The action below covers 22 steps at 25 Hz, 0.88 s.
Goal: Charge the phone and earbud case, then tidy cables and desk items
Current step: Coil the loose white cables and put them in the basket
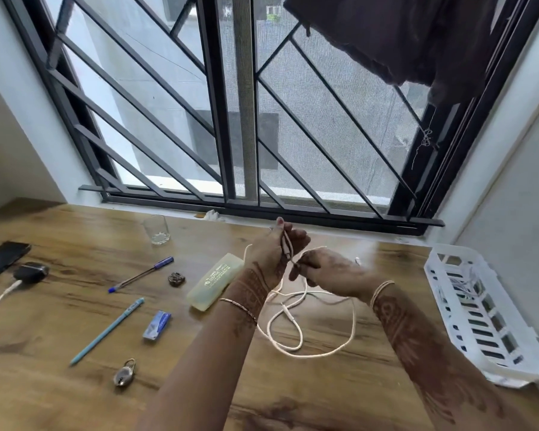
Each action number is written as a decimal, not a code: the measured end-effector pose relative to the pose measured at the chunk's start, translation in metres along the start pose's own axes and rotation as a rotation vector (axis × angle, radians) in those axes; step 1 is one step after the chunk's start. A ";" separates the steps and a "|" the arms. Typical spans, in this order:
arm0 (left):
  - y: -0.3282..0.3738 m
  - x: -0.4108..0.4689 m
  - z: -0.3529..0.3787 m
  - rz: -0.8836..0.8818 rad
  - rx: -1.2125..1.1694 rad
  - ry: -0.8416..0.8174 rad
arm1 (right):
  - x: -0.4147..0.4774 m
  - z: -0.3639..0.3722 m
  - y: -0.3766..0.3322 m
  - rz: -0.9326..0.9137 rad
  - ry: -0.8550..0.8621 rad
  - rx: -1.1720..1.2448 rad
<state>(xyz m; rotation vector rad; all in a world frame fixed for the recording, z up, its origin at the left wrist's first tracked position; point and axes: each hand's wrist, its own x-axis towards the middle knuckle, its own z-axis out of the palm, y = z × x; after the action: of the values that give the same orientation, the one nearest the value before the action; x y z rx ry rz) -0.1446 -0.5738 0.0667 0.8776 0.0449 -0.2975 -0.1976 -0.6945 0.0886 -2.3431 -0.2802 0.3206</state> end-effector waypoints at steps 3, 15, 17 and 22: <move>-0.002 0.006 -0.006 0.025 0.276 0.036 | -0.007 -0.012 -0.010 -0.050 -0.119 0.013; 0.011 -0.021 -0.015 -0.168 0.458 -0.294 | 0.022 -0.025 0.005 -0.023 0.339 0.495; 0.016 -0.020 -0.011 -0.184 0.251 -0.342 | 0.026 -0.016 0.005 -0.023 0.369 0.657; 0.021 -0.016 0.004 -0.169 -0.081 -0.380 | 0.030 -0.006 0.005 0.009 0.394 0.973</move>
<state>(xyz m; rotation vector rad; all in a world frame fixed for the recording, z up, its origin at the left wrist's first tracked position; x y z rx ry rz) -0.1539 -0.5599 0.0877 0.7260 -0.2204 -0.6126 -0.1669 -0.6928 0.0845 -1.3962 0.0809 -0.0242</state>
